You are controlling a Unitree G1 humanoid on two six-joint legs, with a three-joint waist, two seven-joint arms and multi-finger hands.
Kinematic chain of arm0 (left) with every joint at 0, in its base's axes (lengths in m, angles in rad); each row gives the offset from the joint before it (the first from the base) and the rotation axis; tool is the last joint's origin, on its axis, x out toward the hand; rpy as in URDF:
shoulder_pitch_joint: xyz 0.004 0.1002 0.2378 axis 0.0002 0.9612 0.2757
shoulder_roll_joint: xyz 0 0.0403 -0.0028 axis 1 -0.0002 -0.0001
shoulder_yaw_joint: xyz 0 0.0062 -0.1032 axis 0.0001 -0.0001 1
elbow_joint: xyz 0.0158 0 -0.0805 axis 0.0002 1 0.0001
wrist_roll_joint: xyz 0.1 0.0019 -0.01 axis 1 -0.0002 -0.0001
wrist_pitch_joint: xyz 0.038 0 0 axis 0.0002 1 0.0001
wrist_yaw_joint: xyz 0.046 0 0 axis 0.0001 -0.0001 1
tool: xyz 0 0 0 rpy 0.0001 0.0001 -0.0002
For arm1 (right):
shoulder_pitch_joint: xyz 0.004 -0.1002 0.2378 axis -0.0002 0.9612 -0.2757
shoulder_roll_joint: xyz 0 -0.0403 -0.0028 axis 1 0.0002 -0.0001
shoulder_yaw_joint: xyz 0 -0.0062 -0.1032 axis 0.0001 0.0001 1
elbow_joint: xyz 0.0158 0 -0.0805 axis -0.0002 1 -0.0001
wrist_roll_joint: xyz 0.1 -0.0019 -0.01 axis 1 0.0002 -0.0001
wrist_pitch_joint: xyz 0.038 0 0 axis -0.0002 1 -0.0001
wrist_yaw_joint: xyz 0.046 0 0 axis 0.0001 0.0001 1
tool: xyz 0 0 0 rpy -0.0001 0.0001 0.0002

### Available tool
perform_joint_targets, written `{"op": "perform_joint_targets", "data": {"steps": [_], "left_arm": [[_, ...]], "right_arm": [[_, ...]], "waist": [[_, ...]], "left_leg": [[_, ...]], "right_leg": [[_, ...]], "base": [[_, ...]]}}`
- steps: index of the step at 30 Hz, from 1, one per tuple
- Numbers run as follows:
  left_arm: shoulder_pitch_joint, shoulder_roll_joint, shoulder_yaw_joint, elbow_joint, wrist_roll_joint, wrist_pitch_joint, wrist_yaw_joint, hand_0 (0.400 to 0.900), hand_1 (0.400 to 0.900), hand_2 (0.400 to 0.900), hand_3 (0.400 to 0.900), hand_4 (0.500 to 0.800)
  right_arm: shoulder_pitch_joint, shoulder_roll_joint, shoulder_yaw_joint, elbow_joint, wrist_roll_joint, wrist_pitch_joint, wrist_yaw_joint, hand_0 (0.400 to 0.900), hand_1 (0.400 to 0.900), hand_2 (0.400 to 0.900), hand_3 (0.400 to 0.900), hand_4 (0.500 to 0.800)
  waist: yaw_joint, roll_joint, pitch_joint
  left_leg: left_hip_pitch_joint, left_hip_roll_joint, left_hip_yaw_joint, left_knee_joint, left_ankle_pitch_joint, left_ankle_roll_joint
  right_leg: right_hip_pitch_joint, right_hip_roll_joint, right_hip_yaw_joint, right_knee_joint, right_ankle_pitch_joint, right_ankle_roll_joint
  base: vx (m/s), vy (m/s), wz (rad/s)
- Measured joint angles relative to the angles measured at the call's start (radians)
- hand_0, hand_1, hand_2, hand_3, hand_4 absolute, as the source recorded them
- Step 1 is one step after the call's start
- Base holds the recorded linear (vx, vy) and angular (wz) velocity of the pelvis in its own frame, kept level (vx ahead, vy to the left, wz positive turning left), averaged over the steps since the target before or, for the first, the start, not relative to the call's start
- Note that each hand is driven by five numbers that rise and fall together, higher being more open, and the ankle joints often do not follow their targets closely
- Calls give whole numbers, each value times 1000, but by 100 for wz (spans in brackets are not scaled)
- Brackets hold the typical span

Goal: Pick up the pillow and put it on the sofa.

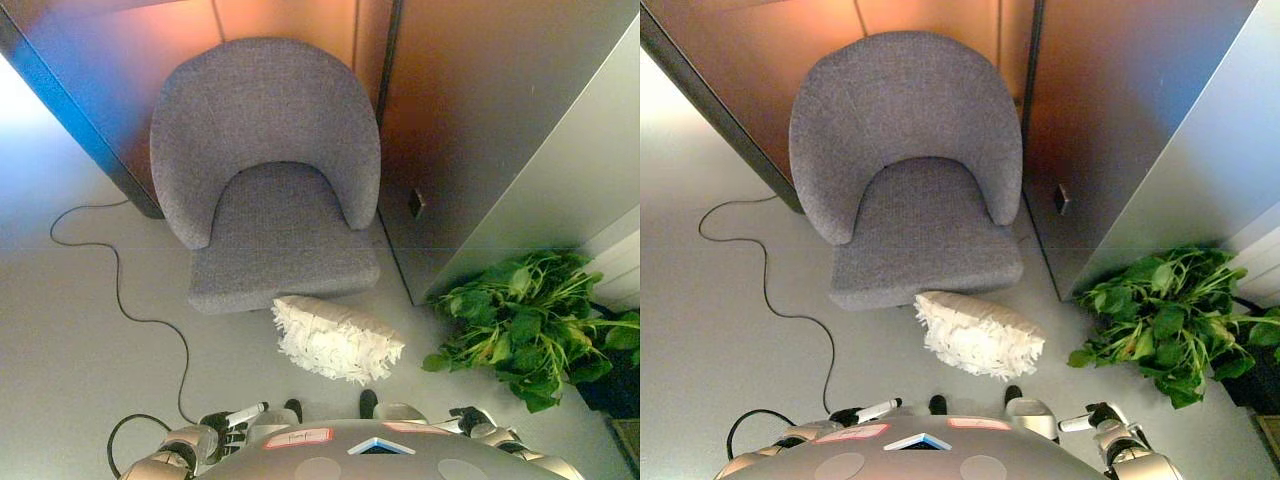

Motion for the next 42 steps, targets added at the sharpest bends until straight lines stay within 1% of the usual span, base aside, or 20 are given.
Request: {"op": "perform_joint_targets", "data": {"steps": [2, 4, 7, 10, 12, 13, 14, 15, 16, 18, 19, 21, 23, 26, 28, 31, 34, 38, 40, 42], "left_arm": [[0, 0, 0, 0, 0, -2, -1, 900, 900, 900, 900, 800], [-1, 0, 0, 0, 1, -4, -6, 900, 900, 900, 900, 800], [0, 2, 0, -8, 1, -6, -8, 900, 900, 900, 900, 800], [6, 6, 0, -21, 1, -26, -16, 900, 900, 900, 900, 800], [6, 7, 0, -36, -1, -41, -27, 900, 900, 900, 900, 800], [-2, 11, -10, -49, -3, -51, -36, 900, 900, 900, 900, 800], [-12, 12, -12, -54, -12, -58, -43, 900, 900, 900, 900, 800], [-38, 15, -26, -74, -21, -67, -49, 900, 900, 900, 900, 800], [-69, 18, -38, -90, -37, -74, -54, 900, 900, 900, 900, 800], [-150, 32, -81, -105, -69, -89, -65, 900, 900, 900, 900, 800], [-185, 39, -90, -111, -84, -93, -66, 900, 900, 900, 900, 800], [-249, 59, -92, -121, -127, -97, -74, 900, 900, 900, 900, 800], [-280, 75, -97, -135, -167, -107, -78, 900, 900, 900, 900, 800], [-284, 89, -109, -181, -214, -126, -92, 900, 900, 900, 900, 800], [-285, 92, -116, -198, -240, -126, -94, 900, 900, 900, 900, 800], [-278, 104, -130, -249, -296, -124, -99, 900, 900, 900, 900, 800], [-281, 105, -130, -308, -370, -137, -110, 900, 900, 900, 900, 800], [-276, 110, -146, -389, -437, -162, -122, 900, 900, 900, 900, 800], [-273, 110, -155, -424, -463, -183, -127, 900, 900, 900, 900, 800], [-271, 111, -156, -432, -482, -197, -132, 900, 900, 900, 900, 800]], "right_arm": [[0, -2, 11, -19, -41, -5, -29, 900, 900, 900, 900, 800], [-2, -7, 28, -35, -60, -24, -60, 900, 900, 900, 900, 800], [-15, -27, 56, -80, -80, -39, -79, 900, 900, 900, 900, 800], [-46, -59, 69, -120, -80, -58, -95, 900, 900, 900, 900, 800], [-67, -82, 78, -146, -79, -62, -102, 900, 900, 900, 900, 800], [-95, -97, 90, -151, -79, -63, -106, 900, 900, 900, 900, 800], [-121, -112, 101, -153, -76, -64, -111, 900, 900, 900, 900, 800], [-159, -134, 114, -158, -75, -63, -116, 900, 900, 900, 900, 800], [-201, -155, 116, -163, -69, -64, -120, 900, 900, 900, 900, 800], [-323, -196, 125, -160, -27, -57, -121, 900, 900, 900, 900, 800], [-381, -209, 126, -157, -12, -54, -123, 900, 900, 900, 900, 800], [-516, -223, 146, -154, 22, -38, -123, 900, 900, 900, 900, 800], [-605, -227, 158, -155, 45, -32, -123, 900, 900, 900, 900, 800], [-677, -234, 166, -150, 60, -32, -120, 900, 900, 900, 900, 800], [-707, -236, 173, -140, 60, -32, -117, 900, 900, 900, 900, 800], [-745, -242, 195, -128, 79, -30, -96, 900, 900, 900, 900, 800], [-771, -246, 196, -99, 80, -29, -85, 900, 900, 900, 900, 800], [-799, -263, 210, -100, 87, -20, -71, 900, 900, 900, 900, 800], [-814, -284, 223, -100, 93, -19, -55, 900, 900, 900, 900, 800], [-827, -286, 239, -100, 97, -17, -52, 900, 900, 900, 900, 800]], "waist": [[1, -1, 3], [1, -1, 6], [3, -2, 12], [5, -1, 26], [14, -5, 37], [21, 2, 47], [32, -2, 62], [34, 5, 81], [37, 10, 118], [52, 19, 198], [57, 16, 234], [63, 10, 309], [70, 5, 360], [97, 18, 390], [112, 26, 404], [110, 37, 419], [113, 50, 428], [110, 73, 442], [111, 86, 449], [111, 95, 453]], "left_leg": [[-5, 1, -3, 0, -1, -1], [-4, 1, -5, 0, -2, -2], [-11, 1, -8, 0, -1, -1], [-15, 0, -13, 1, 0, 0], [-32, 0, -16, 11, 4, -3], [-56, -2, -19, 27, 5, -5], [-93, -9, -19, 45, 6, -5], [-139, -11, -28, 74, 7, -3], [-182, -16, -45, 102, 8, -3], [-301, -24, -55, 193, 6, -1], [-343, -26, -56, 222, 4, -1], [-424, -39, -70, 294, -1, 0], [-478, -55, -76, 360, -22, 7], [-580, -74, -78, 491, -64, 10], [-637, -81, -78, 565, -90, 13], [-737, -99, -76, 721, -148, 24], [-825, -111, -74, 854, -198, 27], [-902, -126, -61, 970, -232, 42], [-945, -130, -49, 1021, -245, 49], [-978, -131, -43, 1055, -249, 50]], "right_leg": [[0, 0, 0, 0, 0, 0], [0, 1, -1, 0, 0, 0], [1, 1, -3, 0, 0, 0], [0, 1, -6, 0, 0, 0], [-13, 1, -10, 4, 0, 0], [-39, -1, -12, 11, 0, 0], [-68, -2, -14, 28, 1, 1], [-111, -4, -20, 51, 2, -1], [-148, -6, -32, 72, 3, -2], [-254, -14, -48, 159, -4, -6], [-302, -17, -48, 199, -12, -8], [-400, -33, -57, 320, -54, -8], [-473, -54, -56, 433, -99, -13], [-577, -80, -51, 572, -150, -14], [-630, -90, -46, 643, -174, -14], [-720, -120, -42, 793, -234, -12], [-797, -141, -33, 913, -275, -3], [-873, -157, -4, 1021, -302, 9], [-920, -162, 15, 1073, -312, 11], [-953, -162, 24, 1106, -315, 11]], "base": [[43, -53, 7], [54, -57, 7], [64, -49, 11], [47, -57, 12], [-90, -63, 17], [-195, -60, 20], [-288, -64, 22], [-317, -69, 21], [-327, -71, 21], [-267, -56, 18], [-209, -29, 14], [-153, -3, 10], [-141, 28, 6], [-100, 39, 4], [-115, 57, 9], [-59, 76, 13], [4, 67, 11], [-26, 90, 6], [-12, 90, 1], [-10, 97, -1]]}}
